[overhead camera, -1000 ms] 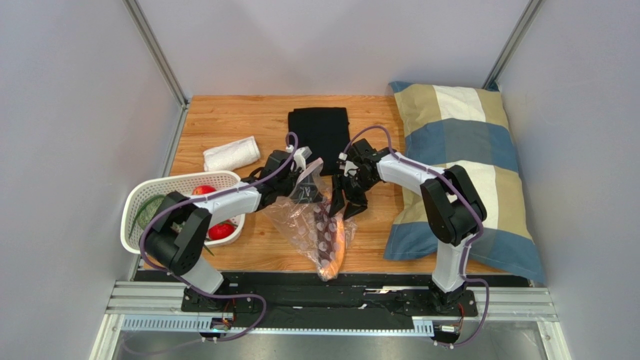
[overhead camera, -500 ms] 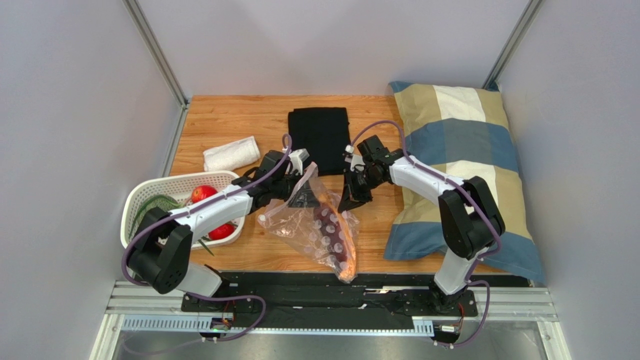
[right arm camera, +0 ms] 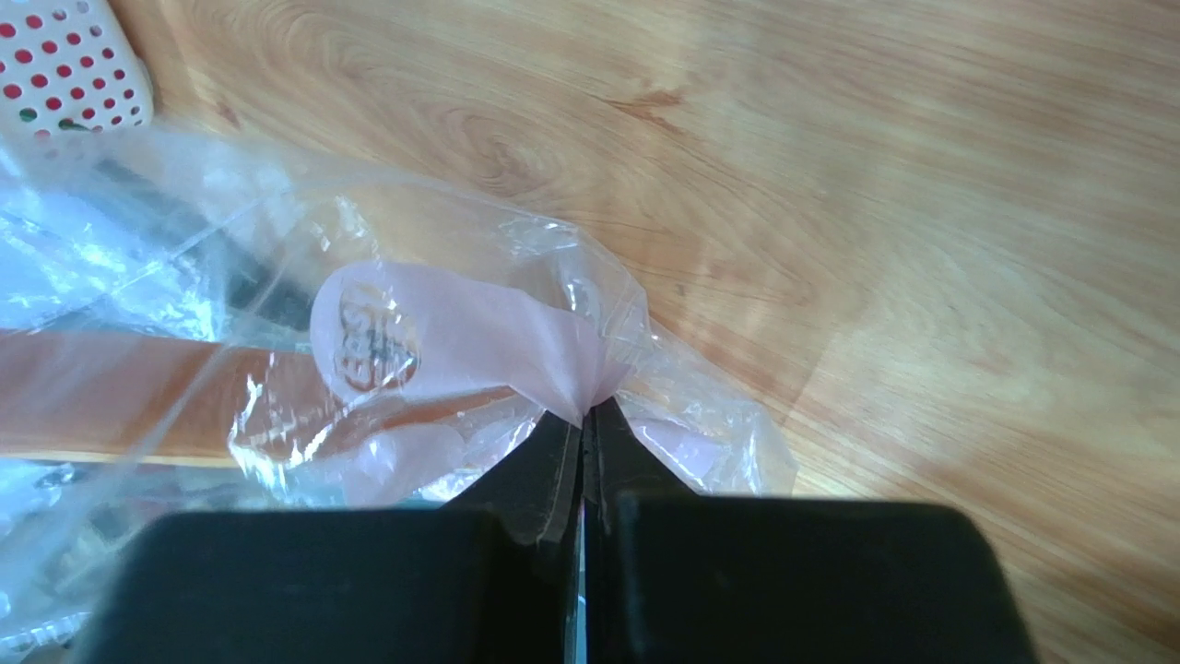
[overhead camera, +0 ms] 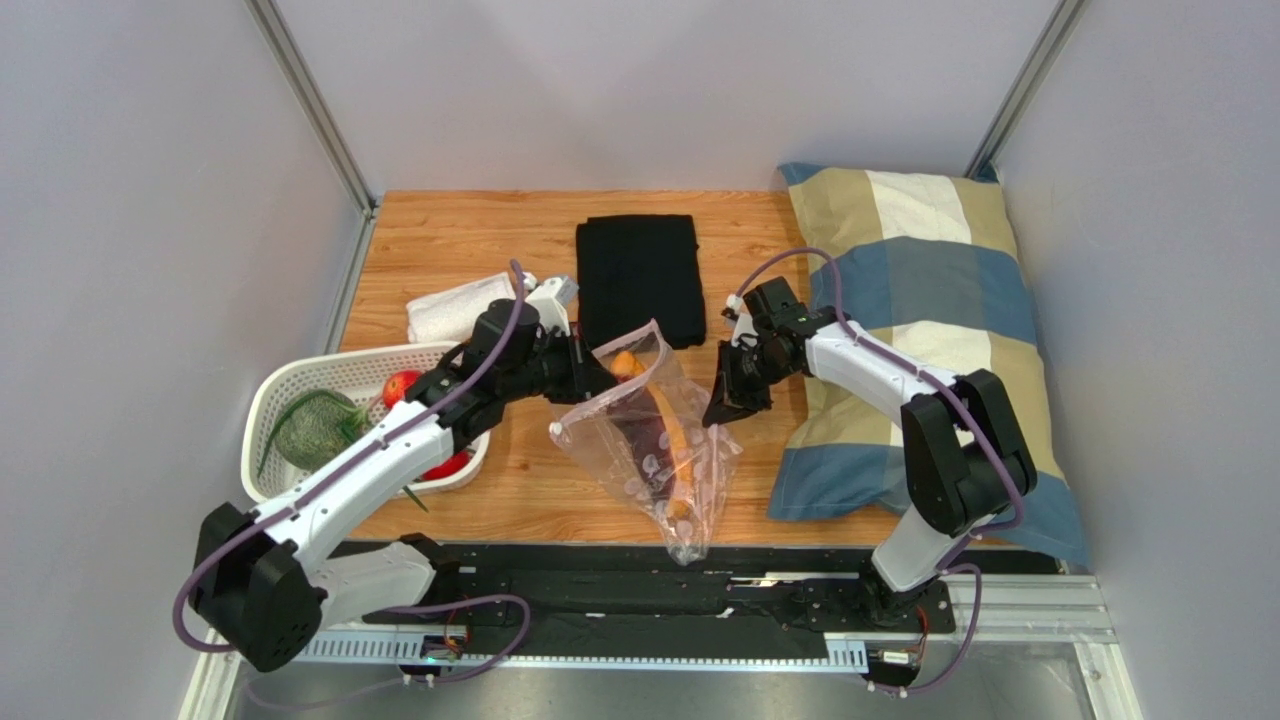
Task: Open the zip-top bag and remove the fake food
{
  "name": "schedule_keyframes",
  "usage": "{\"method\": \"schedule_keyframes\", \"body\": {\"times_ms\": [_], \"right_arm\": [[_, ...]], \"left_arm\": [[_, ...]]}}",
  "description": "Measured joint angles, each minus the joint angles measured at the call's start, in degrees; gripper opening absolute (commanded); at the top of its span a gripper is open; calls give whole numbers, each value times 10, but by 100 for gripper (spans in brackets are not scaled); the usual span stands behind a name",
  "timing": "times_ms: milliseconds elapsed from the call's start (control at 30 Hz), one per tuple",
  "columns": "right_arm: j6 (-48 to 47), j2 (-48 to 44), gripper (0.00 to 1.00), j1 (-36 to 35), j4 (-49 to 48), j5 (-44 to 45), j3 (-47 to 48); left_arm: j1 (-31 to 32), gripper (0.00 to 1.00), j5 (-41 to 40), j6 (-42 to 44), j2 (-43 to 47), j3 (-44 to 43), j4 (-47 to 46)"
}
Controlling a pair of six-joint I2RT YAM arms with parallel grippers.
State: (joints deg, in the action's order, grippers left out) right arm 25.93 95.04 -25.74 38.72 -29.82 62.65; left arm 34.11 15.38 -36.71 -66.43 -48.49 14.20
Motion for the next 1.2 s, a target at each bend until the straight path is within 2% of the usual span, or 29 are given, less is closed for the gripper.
{"method": "schedule_keyframes", "body": {"times_ms": [300, 500, 967, 1133, 1200], "right_arm": [[-17, -12, 0, 9, 31, 31, -1], [-31, -12, 0, 11, 62, 52, 14], [-75, 15, 0, 9, 145, 127, 129], [-104, 35, 0, -14, 169, 167, 185], [-112, 41, 0, -24, 172, 174, 196]], "left_arm": [[-3, 0, -73, -4, 118, 2, 10], [-3, 0, -156, 1, 179, -12, 49], [-5, 0, -455, 86, 187, -267, 217], [-37, 0, -548, 86, 196, -252, 284], [-78, 0, -560, 93, 204, -214, 297]]}}
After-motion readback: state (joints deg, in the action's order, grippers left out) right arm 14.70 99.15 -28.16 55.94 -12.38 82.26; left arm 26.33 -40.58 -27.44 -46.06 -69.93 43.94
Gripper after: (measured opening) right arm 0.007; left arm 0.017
